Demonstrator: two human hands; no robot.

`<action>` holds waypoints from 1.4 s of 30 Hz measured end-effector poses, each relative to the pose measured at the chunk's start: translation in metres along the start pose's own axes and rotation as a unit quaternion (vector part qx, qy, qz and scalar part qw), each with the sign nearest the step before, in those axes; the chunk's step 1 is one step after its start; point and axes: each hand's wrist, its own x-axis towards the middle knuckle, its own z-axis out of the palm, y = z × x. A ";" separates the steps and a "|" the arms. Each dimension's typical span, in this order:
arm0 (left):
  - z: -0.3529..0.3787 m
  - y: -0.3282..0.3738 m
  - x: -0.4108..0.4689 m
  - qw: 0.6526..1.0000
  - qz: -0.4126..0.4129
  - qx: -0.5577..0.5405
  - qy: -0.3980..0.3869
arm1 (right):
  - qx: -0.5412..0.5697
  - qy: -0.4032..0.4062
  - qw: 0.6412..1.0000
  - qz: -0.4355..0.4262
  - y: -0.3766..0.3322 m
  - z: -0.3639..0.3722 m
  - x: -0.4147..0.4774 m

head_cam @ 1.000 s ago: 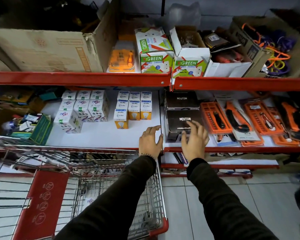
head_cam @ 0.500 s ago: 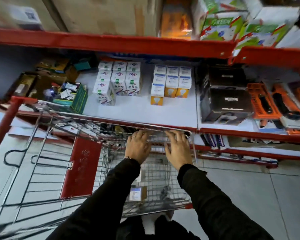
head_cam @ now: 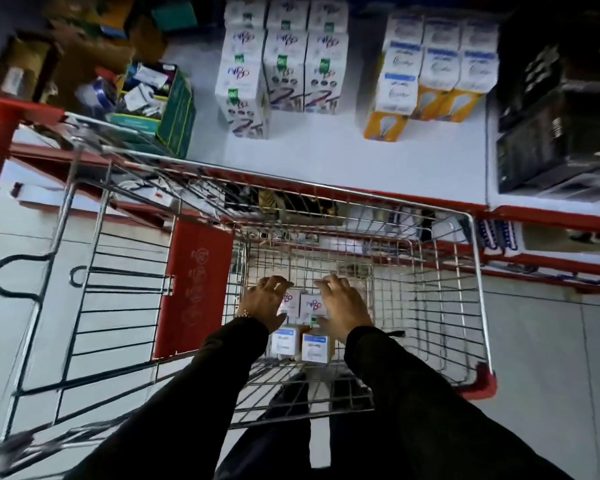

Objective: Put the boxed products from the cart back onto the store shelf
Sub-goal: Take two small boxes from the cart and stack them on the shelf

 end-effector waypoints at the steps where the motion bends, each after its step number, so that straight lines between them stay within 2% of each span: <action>1: 0.007 -0.002 0.004 1.000 0.003 -0.004 -0.014 | -0.006 -0.010 1.000 0.004 -0.003 0.009 0.005; 7: 0.027 0.000 0.024 0.999 0.019 -0.040 -0.013 | 0.000 -0.048 0.998 0.035 -0.009 0.033 0.023; 13: 0.007 0.005 0.018 1.000 0.011 -0.016 -0.008 | 0.027 -0.029 0.998 0.041 -0.010 0.020 0.020; 17: -0.018 0.006 0.002 1.000 0.005 -0.022 0.018 | 0.017 0.011 0.998 0.055 -0.010 -0.003 0.007; 29: -0.125 0.029 -0.061 0.989 0.009 0.057 0.135 | 0.050 0.095 0.993 0.040 -0.026 -0.115 -0.052; 42: -0.228 0.040 -0.080 0.952 0.072 0.016 0.298 | -0.004 0.239 0.971 -0.018 -0.022 -0.213 -0.065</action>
